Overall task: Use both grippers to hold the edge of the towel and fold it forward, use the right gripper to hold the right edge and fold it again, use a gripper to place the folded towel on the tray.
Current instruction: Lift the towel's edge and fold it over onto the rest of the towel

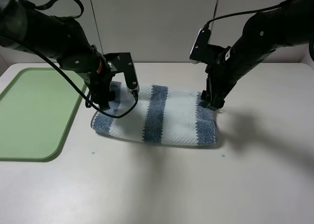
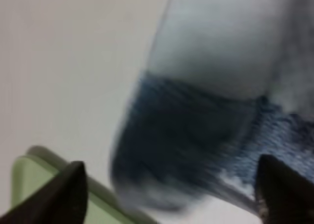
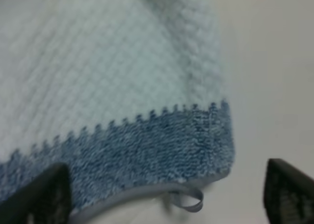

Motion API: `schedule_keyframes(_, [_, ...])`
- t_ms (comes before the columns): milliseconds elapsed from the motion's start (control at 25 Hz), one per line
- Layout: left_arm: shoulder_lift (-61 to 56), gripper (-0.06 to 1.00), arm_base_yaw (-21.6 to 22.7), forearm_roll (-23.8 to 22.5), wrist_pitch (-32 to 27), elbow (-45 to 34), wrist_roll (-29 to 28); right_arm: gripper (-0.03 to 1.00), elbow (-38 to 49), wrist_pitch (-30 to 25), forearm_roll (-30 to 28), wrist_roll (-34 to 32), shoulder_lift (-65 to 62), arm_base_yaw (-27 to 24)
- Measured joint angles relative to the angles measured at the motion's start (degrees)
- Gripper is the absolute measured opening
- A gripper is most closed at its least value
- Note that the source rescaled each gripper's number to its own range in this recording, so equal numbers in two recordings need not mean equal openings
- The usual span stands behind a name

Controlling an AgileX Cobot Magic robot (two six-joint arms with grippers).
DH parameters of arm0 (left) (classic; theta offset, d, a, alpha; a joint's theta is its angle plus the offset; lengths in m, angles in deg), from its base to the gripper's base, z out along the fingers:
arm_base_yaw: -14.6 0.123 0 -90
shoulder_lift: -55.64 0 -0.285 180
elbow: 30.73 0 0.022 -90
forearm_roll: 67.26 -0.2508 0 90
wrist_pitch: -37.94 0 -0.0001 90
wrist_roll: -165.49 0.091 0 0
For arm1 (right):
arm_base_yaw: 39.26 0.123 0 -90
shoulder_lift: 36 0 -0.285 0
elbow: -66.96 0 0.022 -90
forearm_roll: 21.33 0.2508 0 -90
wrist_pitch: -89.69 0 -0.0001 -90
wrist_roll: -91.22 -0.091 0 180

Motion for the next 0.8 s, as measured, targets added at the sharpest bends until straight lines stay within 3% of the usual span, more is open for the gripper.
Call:
schedule_keyframes(240, [-1.3,0.82,0.0,0.0,0.1,0.2,-0.5,1.0,0.0,0.4,-0.2,-1.0,0.0,0.0])
schedule_keyframes(400, [-1.3,0.9,0.0,0.0,0.1,0.2,-1.9,1.0,0.0,0.3,-0.2,-1.0,0.0,0.0])
schedule_keyframes(800, [-1.3,0.99,0.1,0.1,1.1,0.2,-2.7,1.0,0.0,0.1,-0.2,-1.0,0.0,0.0])
